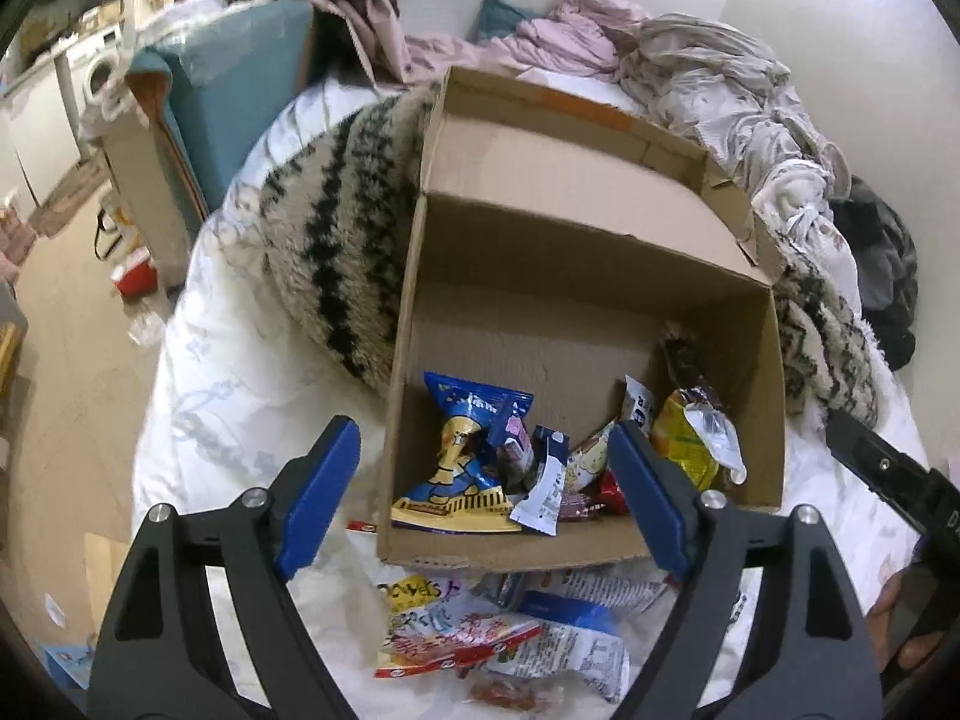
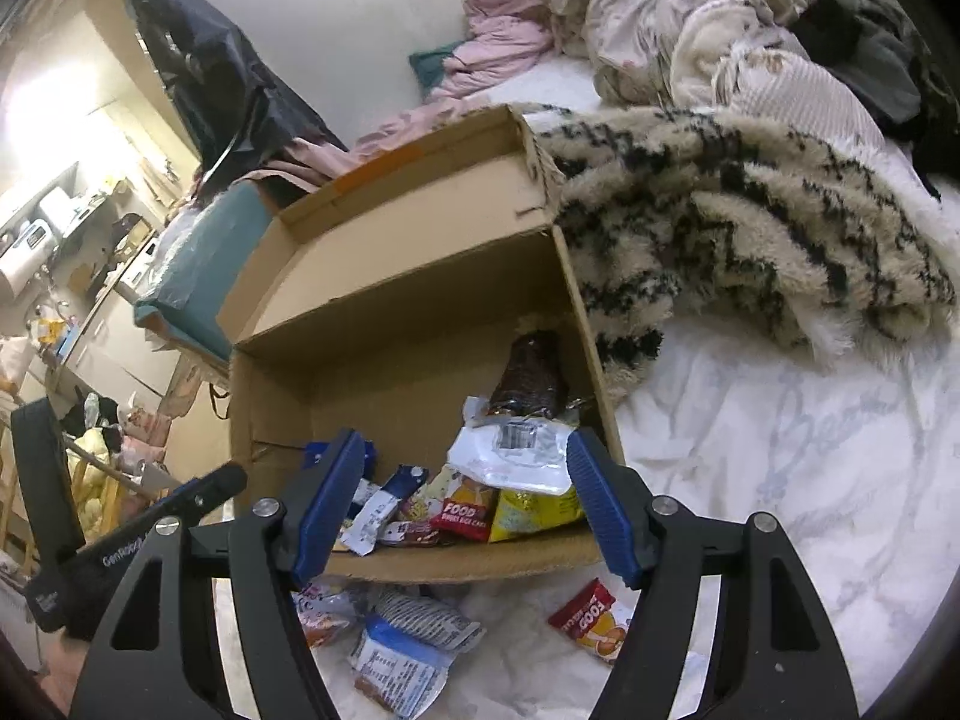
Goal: Organize snacks
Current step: 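Withdraw both grippers and reach toward the large blue-white bag, then grasp the large blue-white bag with the right gripper while the left grasps the Powell chip bag, then carry both bags over the box, then lower both bags into the box and open both grippers, then withdraw both grippers toward the last two snacks on the sheet, then grasp the small jerky packet with the left gripper while the right grasps the rice cake bar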
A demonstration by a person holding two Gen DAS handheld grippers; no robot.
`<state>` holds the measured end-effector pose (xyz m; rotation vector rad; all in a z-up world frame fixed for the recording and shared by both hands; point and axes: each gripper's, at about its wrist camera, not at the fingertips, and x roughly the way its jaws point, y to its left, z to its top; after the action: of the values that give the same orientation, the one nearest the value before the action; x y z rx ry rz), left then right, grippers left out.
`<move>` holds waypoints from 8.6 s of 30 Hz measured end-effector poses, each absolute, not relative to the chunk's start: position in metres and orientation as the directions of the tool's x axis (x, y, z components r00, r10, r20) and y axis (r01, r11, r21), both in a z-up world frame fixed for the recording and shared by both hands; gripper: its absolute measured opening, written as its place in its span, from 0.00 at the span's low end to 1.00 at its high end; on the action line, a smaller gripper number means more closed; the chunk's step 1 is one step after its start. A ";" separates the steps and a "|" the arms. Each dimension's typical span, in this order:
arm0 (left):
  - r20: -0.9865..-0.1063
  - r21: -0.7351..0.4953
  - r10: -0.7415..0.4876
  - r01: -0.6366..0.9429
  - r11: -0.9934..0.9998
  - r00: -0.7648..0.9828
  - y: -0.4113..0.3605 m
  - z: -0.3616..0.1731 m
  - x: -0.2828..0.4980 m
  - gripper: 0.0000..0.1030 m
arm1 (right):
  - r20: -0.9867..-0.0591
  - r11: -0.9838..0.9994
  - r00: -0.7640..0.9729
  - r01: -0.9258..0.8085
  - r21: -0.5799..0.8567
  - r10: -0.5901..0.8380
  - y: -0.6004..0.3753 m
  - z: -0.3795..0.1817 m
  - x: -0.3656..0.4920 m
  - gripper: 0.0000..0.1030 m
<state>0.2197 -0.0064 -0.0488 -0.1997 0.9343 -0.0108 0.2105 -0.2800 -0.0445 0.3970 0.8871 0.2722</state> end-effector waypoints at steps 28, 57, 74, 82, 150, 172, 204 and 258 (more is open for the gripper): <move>-0.867 -0.121 -0.006 -0.200 0.972 0.498 0.038 -0.056 0.100 1.00 | -0.813 0.897 0.459 0.072 0.436 0.359 -0.294 -0.073 0.122 0.71; -0.918 -0.235 -0.091 -0.345 0.909 0.385 0.064 -0.093 0.124 1.00 | -0.772 0.751 0.094 0.183 0.635 0.629 -0.210 -0.198 0.177 0.57; -0.939 -0.187 -0.080 -0.303 0.935 0.335 0.043 -0.114 0.136 1.00 | -0.767 0.789 0.267 0.041 0.613 0.583 -0.260 -0.104 0.113 0.51; -0.950 -0.159 -0.082 -0.244 0.957 0.300 0.019 -0.141 0.175 0.96 | -0.760 0.771 0.285 0.097 0.630 0.585 -0.270 -0.109 0.121 0.51; -0.901 -0.039 -0.027 -0.020 0.999 0.434 -0.040 -0.046 0.237 0.34 | -0.666 0.759 0.520 0.049 0.649 0.535 -0.310 -0.067 0.217 0.52; -0.896 0.010 0.016 -0.016 1.000 0.444 -0.047 -0.074 0.281 0.36 | -0.673 0.796 0.495 -0.064 0.603 0.550 -0.266 -0.076 0.263 0.71; -0.873 -0.123 -0.043 -0.134 0.983 0.486 -0.002 -0.055 0.203 0.83 | -0.719 0.830 0.504 0.009 0.558 0.479 -0.300 -0.060 0.220 0.74; -0.968 -0.163 -0.149 -0.051 0.985 0.202 -0.020 -0.104 0.132 0.14 | -0.814 0.794 0.343 0.239 0.558 0.469 -0.353 -0.116 0.158 0.74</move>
<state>0.1319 -0.0200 -0.1036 -0.1724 1.3681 -0.0689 0.1579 -0.3526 -0.1163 0.6787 1.2380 0.1650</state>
